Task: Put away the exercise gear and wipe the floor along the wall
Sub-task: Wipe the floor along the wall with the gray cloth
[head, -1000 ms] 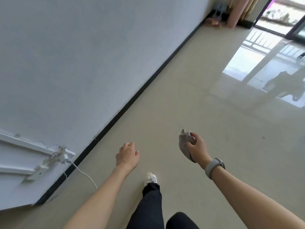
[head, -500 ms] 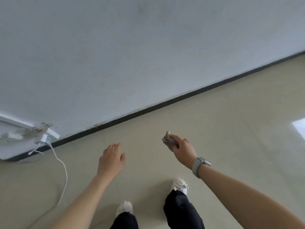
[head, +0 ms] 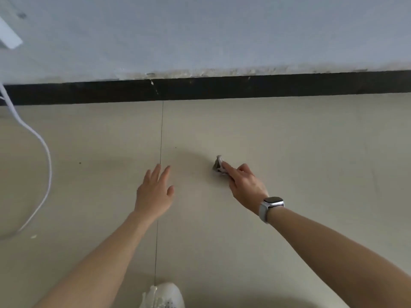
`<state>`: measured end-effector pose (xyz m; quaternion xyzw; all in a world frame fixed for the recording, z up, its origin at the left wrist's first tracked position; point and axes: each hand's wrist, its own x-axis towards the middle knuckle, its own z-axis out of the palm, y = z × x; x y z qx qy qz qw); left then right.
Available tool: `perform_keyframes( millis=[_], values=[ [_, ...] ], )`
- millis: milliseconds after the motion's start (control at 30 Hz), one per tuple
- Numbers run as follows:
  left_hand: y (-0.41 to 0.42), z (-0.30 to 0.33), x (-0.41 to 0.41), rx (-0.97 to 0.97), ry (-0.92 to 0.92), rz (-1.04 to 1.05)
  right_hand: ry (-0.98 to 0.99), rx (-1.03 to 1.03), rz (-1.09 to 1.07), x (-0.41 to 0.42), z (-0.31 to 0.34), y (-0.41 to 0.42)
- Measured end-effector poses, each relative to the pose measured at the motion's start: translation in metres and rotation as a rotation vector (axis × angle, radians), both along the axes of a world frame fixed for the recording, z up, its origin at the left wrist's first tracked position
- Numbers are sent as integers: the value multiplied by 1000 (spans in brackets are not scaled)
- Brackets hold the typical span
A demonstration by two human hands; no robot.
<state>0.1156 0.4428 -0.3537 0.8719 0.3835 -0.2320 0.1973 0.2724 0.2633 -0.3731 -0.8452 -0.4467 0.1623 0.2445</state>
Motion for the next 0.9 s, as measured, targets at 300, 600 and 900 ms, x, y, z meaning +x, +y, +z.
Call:
perform_keyframes(
  millis=[300,600,900],
  values=[
    [20,-82,-25,138,-55,77,-335,-31,1030,-68,-62,-47],
    [17,-106,-39,327,-185,32,-490,-227,322,61,-68,129],
    [18,-108,-39,334,-296,98,-215,-196,1047,-85,-68,-26]
  ],
)
